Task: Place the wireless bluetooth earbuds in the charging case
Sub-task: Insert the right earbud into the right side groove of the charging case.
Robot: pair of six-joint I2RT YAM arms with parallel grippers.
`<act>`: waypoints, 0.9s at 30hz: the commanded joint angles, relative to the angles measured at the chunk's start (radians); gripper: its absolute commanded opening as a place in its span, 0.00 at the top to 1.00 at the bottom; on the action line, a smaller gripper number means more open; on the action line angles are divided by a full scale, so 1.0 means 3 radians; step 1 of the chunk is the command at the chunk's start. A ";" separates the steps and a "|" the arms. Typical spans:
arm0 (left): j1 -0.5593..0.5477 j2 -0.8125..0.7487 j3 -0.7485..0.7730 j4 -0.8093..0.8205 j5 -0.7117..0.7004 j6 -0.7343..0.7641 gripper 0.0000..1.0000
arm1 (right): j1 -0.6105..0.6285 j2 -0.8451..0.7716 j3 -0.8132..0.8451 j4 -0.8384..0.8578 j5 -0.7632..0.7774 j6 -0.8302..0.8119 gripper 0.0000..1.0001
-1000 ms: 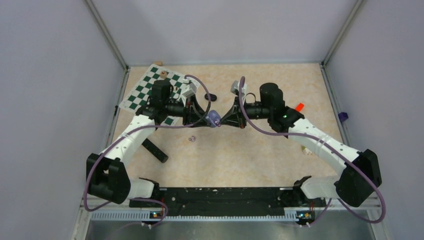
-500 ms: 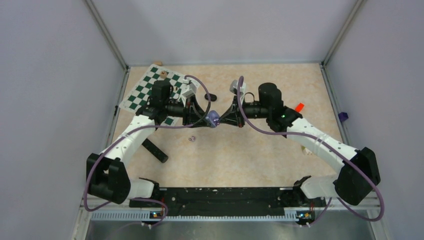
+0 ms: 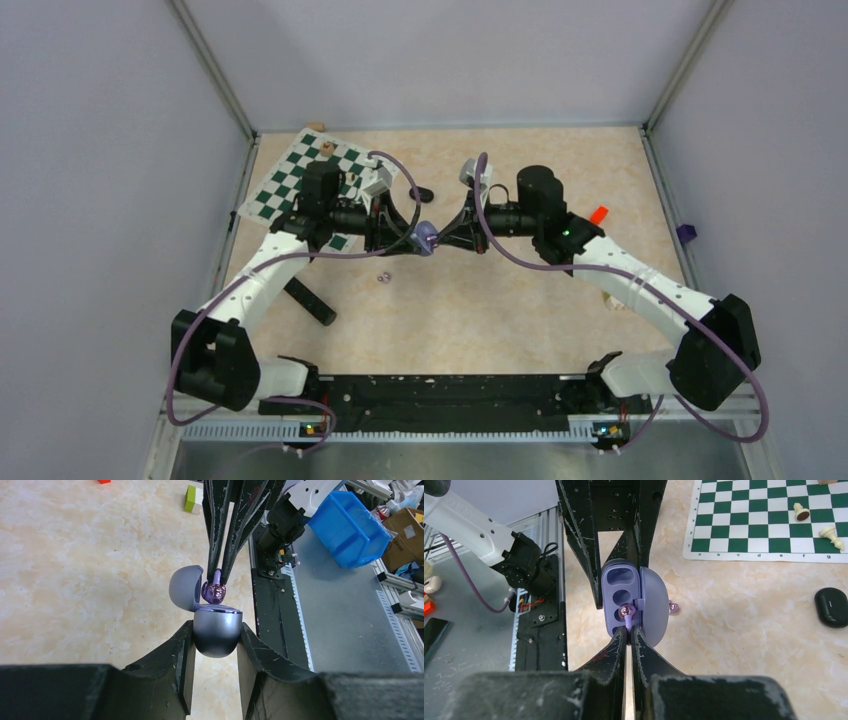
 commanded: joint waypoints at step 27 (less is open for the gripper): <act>-0.0006 -0.0121 -0.0026 0.0150 0.0073 0.0030 1.00 | 0.0062 0.0038 -0.0106 0.0270 -0.0114 0.0155 1.00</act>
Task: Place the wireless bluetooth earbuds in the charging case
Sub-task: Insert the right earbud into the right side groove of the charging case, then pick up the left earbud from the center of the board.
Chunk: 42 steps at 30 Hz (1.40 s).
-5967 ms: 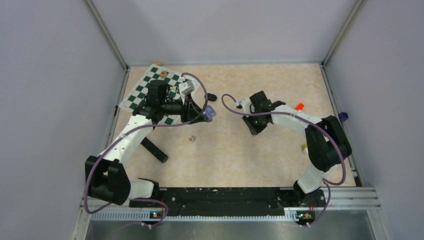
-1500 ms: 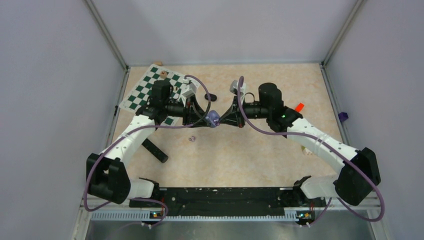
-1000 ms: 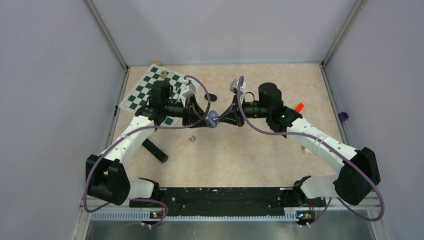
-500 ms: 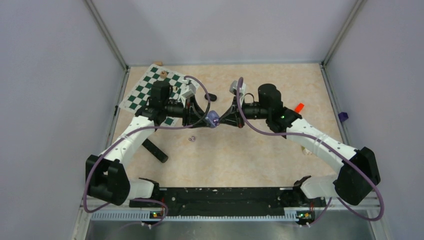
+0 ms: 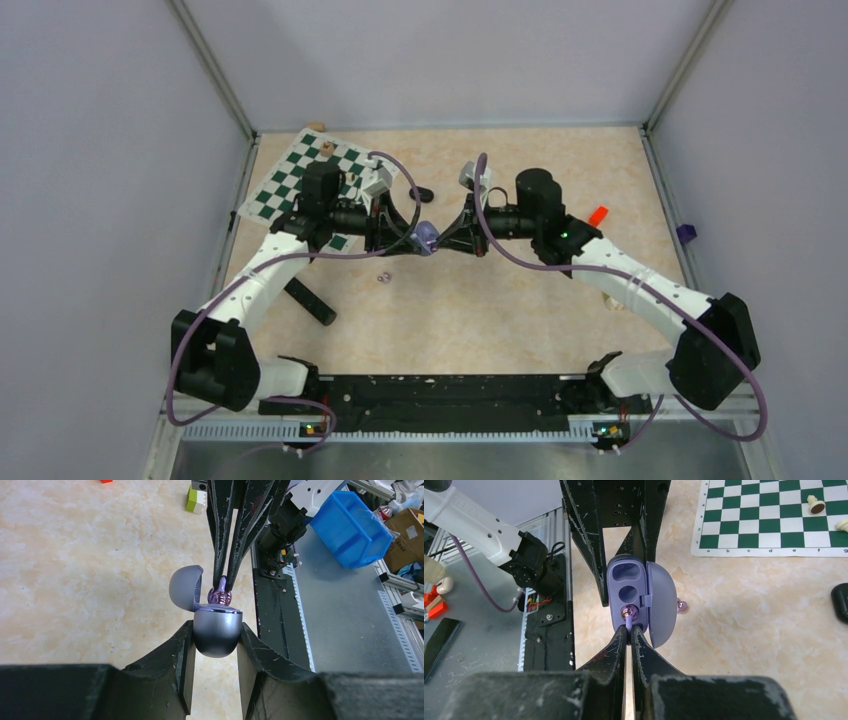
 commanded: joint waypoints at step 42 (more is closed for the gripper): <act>-0.0006 -0.0140 -0.0012 0.0151 0.0113 0.0018 1.00 | 0.0086 -0.0091 0.0167 -0.0121 -0.0009 -0.0219 0.73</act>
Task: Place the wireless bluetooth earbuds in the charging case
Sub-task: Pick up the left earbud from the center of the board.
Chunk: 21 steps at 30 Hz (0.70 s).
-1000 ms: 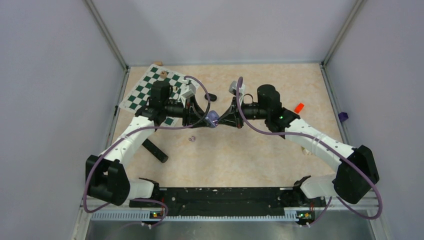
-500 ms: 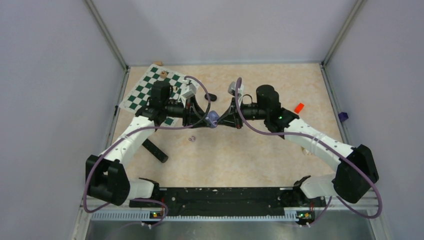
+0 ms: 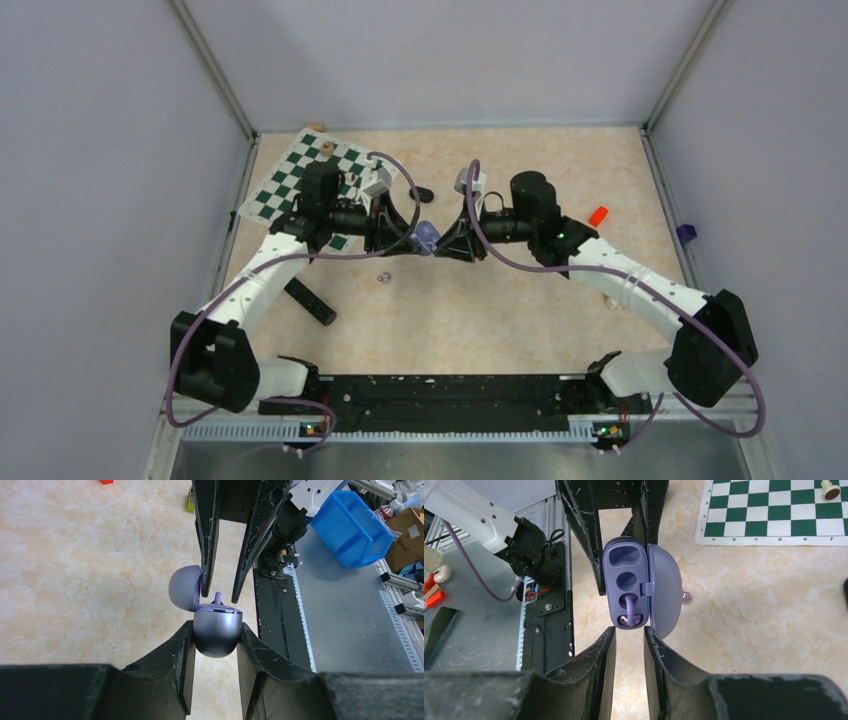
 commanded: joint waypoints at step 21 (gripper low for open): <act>0.0202 -0.0441 0.0094 -0.0161 0.0030 0.0278 1.00 | -0.0541 -0.0196 0.0362 -0.0257 0.0872 -0.0048 0.60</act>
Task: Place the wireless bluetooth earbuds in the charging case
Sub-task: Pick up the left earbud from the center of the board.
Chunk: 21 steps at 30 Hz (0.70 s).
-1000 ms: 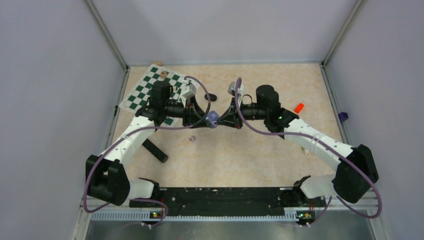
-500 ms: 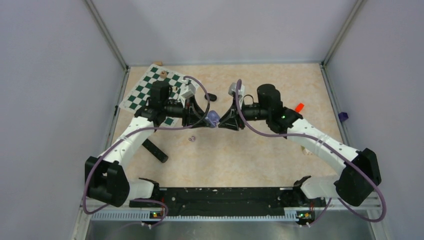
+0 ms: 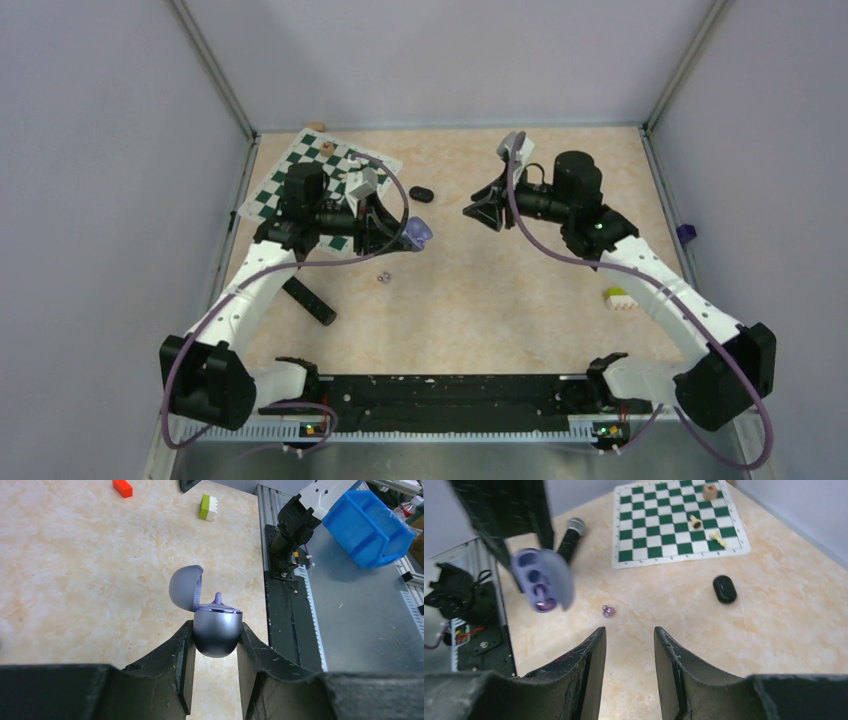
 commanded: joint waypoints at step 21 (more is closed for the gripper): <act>0.0097 -0.0341 0.0275 -0.0457 0.0170 0.0466 1.00 | 0.0769 0.2973 0.1543 -0.0222 0.0723 0.0884 0.51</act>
